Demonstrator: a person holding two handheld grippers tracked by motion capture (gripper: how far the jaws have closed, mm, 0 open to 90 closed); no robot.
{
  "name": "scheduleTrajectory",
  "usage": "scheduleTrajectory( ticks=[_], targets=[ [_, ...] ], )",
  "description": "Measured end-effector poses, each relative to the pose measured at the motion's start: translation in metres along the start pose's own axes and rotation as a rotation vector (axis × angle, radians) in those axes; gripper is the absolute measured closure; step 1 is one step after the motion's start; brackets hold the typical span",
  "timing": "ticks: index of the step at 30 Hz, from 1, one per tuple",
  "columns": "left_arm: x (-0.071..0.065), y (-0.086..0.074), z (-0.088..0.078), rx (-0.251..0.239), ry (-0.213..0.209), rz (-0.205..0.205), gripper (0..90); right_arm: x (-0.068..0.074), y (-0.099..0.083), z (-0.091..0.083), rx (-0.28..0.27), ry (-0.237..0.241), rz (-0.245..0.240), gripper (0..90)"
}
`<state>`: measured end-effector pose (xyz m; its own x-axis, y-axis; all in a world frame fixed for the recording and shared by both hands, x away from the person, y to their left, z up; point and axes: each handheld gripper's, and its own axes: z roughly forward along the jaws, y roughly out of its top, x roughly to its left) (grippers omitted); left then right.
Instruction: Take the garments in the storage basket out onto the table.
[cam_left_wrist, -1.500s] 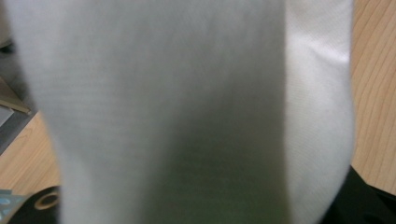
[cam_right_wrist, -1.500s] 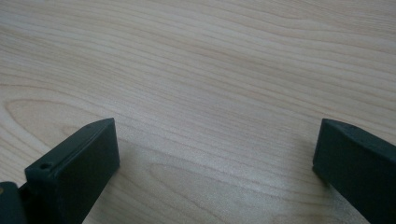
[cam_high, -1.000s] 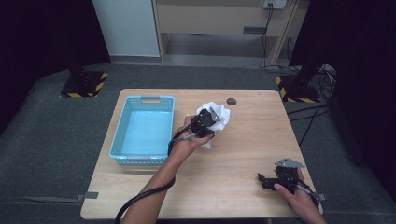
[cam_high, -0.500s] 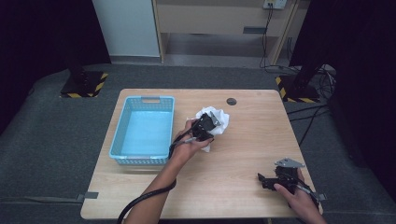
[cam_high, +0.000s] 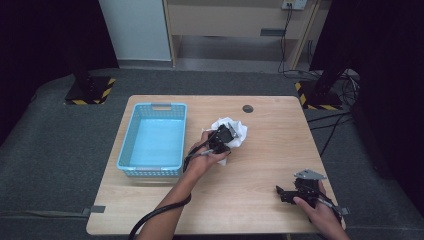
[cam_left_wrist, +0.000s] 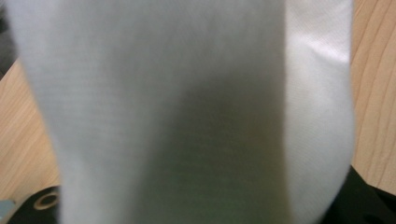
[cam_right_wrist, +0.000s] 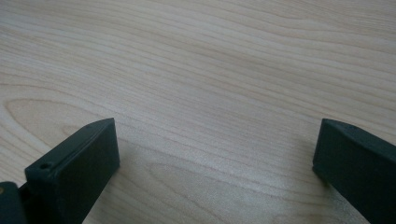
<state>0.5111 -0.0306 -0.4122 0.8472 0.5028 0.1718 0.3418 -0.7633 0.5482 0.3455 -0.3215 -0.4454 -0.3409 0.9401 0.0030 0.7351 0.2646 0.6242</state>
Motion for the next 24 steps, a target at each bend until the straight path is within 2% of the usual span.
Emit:
scheduleTrajectory(
  ticks=[12, 24],
  targets=[
    [-0.003, -0.002, 0.008, 0.011, -0.010, -0.013, 52.7, 0.000, 0.000, 0.000, 0.000, 0.000, 0.000, 0.3],
    [-0.005, -0.001, 0.013, 0.035, -0.012, -0.010, 52.0, 0.000, 0.000, 0.000, 0.000, 0.000, 0.000, 0.3]
  ],
)
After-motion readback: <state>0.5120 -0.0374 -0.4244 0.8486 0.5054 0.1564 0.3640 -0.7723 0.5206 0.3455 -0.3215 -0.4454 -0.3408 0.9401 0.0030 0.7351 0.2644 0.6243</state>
